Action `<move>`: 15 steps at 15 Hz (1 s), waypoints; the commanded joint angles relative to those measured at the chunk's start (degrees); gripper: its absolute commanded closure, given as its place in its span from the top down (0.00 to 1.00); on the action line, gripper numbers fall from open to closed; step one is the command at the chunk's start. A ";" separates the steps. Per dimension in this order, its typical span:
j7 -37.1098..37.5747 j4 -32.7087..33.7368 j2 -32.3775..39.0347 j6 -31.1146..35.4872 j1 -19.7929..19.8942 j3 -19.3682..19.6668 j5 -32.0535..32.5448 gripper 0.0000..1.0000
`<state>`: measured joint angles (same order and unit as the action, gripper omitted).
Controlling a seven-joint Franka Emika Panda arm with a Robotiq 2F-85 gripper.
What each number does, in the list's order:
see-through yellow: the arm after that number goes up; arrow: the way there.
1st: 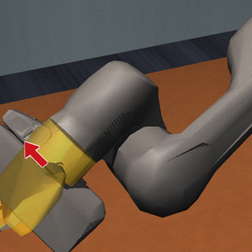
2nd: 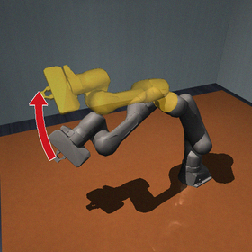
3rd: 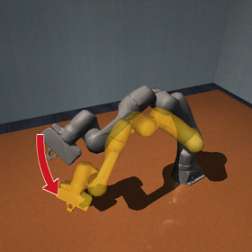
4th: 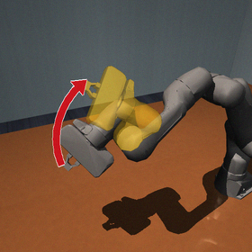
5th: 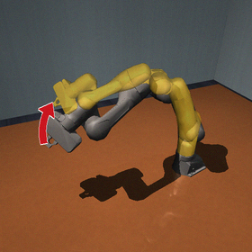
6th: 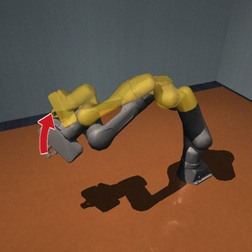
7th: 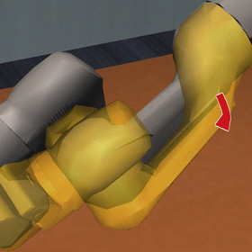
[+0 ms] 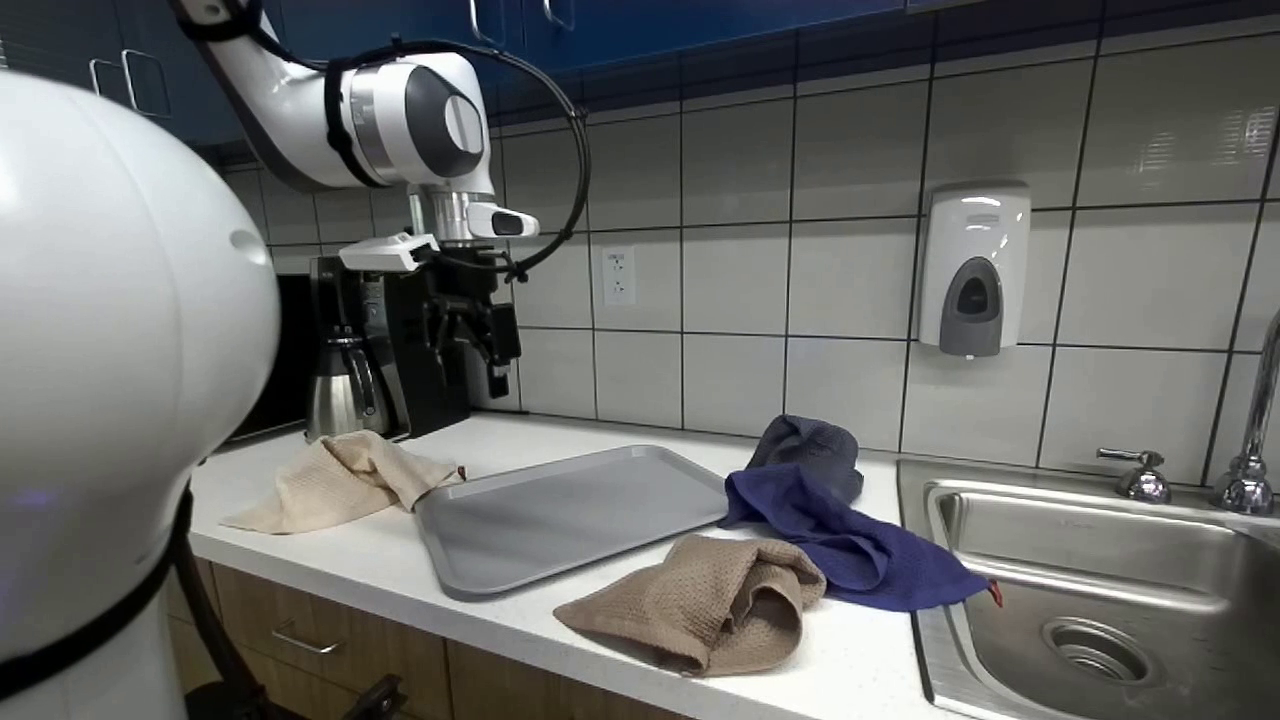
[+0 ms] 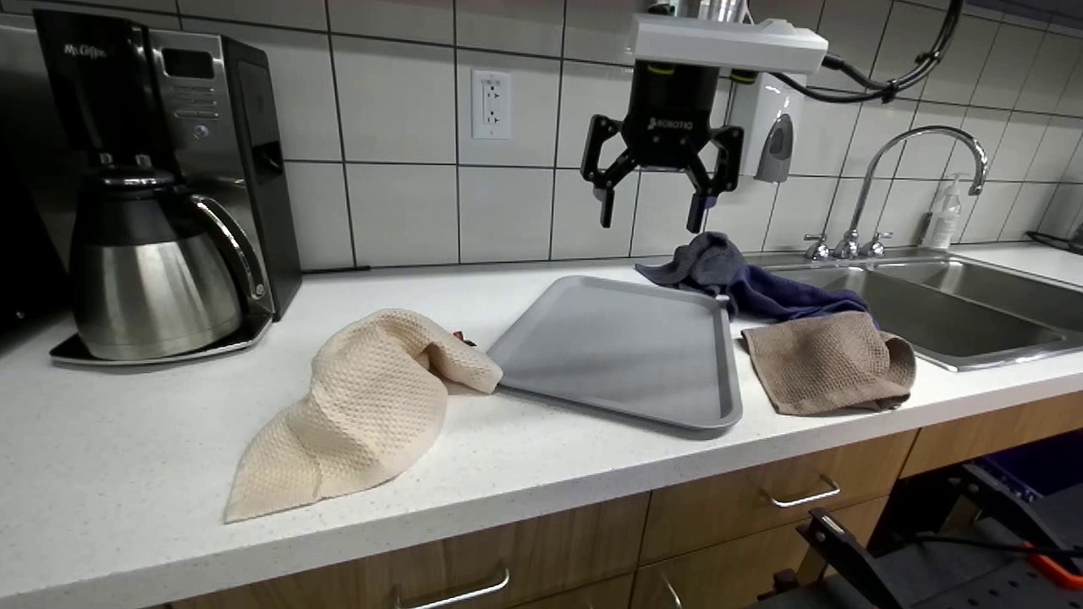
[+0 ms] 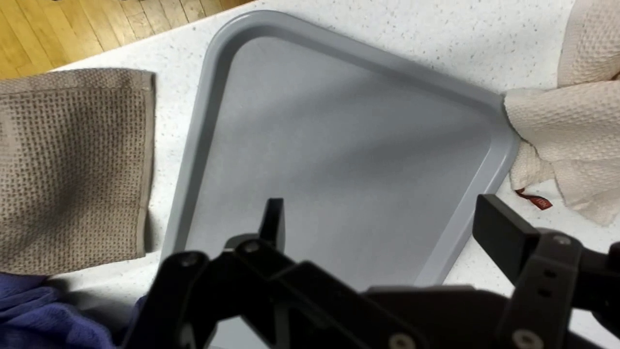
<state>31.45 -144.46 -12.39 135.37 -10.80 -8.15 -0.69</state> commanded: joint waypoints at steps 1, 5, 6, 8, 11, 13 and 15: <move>-5.67 -4.28 -5.43 0.51 1.94 0.22 -2.36 1.00; -8.75 -6.72 -8.84 -0.11 2.78 0.92 -3.09 1.00; -9.68 -7.19 -9.60 -0.39 2.81 1.16 -3.52 1.00; -10.67 -8.25 -11.17 -0.74 3.14 1.38 -3.54 1.00; -9.02 -6.66 -8.62 -0.27 3.71 0.36 -2.75 1.00; -9.30 -7.20 -9.38 -0.28 3.78 0.47 -2.78 1.00; -9.38 -7.32 -9.51 -0.28 3.78 0.47 -2.79 1.00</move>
<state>22.70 -151.84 -21.81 135.23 -8.49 -6.20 -2.67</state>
